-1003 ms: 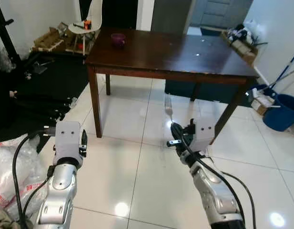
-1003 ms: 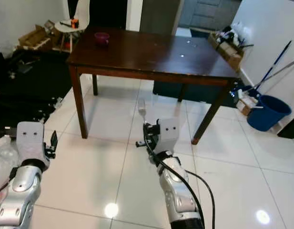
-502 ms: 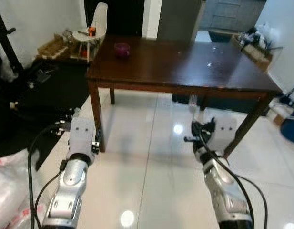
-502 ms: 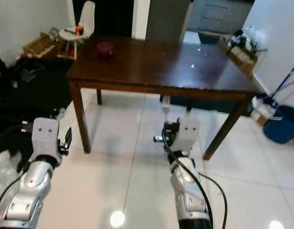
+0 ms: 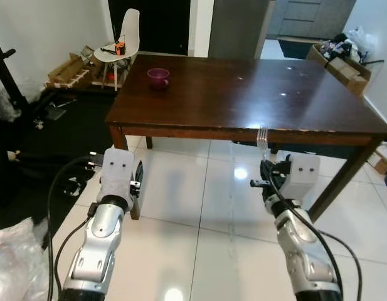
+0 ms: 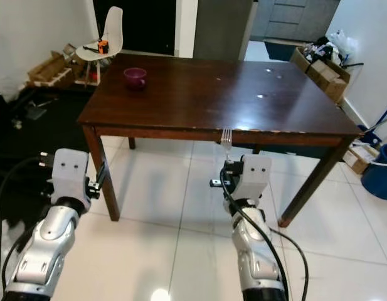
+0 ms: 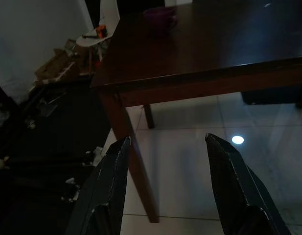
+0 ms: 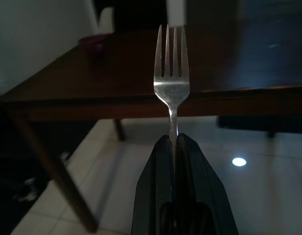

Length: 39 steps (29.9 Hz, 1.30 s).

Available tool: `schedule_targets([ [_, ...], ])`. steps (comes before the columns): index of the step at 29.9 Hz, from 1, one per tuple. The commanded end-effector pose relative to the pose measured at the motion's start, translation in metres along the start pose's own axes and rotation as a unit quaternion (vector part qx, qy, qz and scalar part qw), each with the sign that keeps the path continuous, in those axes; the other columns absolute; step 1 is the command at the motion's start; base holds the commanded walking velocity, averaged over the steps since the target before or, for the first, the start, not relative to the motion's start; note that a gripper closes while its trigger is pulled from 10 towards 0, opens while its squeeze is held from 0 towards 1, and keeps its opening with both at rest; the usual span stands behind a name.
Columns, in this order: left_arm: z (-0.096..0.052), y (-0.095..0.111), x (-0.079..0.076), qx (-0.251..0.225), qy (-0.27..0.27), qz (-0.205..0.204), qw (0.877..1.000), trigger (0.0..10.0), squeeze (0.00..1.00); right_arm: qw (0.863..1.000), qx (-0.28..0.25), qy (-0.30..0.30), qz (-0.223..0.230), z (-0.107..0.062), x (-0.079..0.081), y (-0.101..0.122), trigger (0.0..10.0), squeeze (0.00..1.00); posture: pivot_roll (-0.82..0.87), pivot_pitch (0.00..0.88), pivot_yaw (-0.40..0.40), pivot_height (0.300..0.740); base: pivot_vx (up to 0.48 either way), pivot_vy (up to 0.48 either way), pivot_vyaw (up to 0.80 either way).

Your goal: Setting the table

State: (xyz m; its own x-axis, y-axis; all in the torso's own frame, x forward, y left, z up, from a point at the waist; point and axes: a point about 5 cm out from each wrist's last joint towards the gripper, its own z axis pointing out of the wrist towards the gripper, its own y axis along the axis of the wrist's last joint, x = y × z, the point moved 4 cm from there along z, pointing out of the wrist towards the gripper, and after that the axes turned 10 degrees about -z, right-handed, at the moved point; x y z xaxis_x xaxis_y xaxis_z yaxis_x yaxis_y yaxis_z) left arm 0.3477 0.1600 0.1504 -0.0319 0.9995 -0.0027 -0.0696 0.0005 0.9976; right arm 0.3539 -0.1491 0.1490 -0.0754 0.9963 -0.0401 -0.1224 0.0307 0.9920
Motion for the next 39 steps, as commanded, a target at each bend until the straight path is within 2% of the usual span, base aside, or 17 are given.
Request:
schedule_targets([
  [1,-0.0013,-0.0047,-0.0024,0.009,-0.004,-0.001,1.0,10.0,0.02,1.0,0.007,-0.008,-0.007,-0.0024,-0.0066,-0.0031,10.0,0.0,-0.03,0.0,0.051,0.74,0.48,0.0,0.0],
  [39,-0.0007,-0.005,-0.0056,0.008,-0.015,0.002,1.0,10.0,0.01,1.0,0.013,-0.011,-0.012,-0.0044,-0.0091,-0.0058,10.0,0.0,-0.03,0.001,0.062,0.74,0.48,0.0,0.0],
])
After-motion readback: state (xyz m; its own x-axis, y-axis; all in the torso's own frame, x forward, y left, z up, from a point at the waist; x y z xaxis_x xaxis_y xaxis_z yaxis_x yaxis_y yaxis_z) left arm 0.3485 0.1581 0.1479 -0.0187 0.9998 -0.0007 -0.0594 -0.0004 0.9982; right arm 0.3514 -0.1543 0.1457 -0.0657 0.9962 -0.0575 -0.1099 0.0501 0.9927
